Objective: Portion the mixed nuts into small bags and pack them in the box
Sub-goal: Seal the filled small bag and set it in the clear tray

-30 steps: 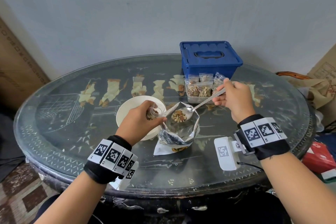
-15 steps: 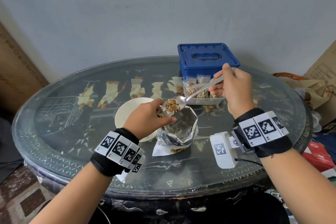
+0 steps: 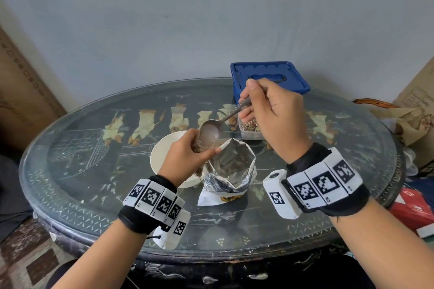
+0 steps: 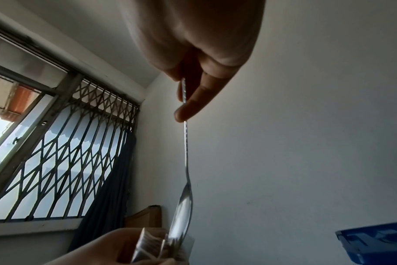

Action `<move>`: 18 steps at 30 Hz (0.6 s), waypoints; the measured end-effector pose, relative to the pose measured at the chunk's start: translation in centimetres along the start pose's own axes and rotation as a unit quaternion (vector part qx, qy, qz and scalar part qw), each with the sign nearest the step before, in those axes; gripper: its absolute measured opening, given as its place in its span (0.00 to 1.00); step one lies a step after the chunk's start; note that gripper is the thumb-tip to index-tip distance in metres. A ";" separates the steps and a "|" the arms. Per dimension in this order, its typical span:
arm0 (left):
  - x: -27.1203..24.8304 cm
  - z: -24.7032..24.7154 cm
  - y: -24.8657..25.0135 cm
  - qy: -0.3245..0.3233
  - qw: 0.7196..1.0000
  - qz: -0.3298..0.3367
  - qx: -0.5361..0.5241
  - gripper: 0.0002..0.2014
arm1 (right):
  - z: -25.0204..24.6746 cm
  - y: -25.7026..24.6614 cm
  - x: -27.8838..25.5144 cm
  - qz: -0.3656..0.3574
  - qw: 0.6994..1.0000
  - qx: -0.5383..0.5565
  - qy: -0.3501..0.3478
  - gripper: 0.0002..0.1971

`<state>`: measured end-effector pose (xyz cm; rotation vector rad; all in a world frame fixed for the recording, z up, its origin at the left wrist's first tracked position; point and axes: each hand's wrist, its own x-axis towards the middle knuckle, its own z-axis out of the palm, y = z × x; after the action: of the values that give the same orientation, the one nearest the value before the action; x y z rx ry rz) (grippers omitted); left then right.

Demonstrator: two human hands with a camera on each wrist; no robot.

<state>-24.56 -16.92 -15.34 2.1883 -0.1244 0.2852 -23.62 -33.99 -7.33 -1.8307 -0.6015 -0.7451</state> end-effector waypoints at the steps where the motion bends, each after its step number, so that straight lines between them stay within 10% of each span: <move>1: -0.1 0.0 0.0 0.007 1.000 0.005 -0.002 0.18 | 0.0 -0.1 0.1 -0.011 1.000 0.004 0.002 0.15; 12: -0.3 0.1 -1.7 0.012 0.998 -0.005 -0.065 0.15 | -2.4 0.7 0.2 0.081 0.990 0.053 0.103 0.15; 18: -0.7 -0.1 -2.3 0.023 0.999 -0.014 -0.046 0.15 | -2.2 3.8 -1.3 0.152 0.984 -0.088 -0.040 0.15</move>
<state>-24.84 -15.52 -17.24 2.0895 -0.0794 0.3067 -22.34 -37.43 -10.02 -2.0650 -0.3014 -0.5340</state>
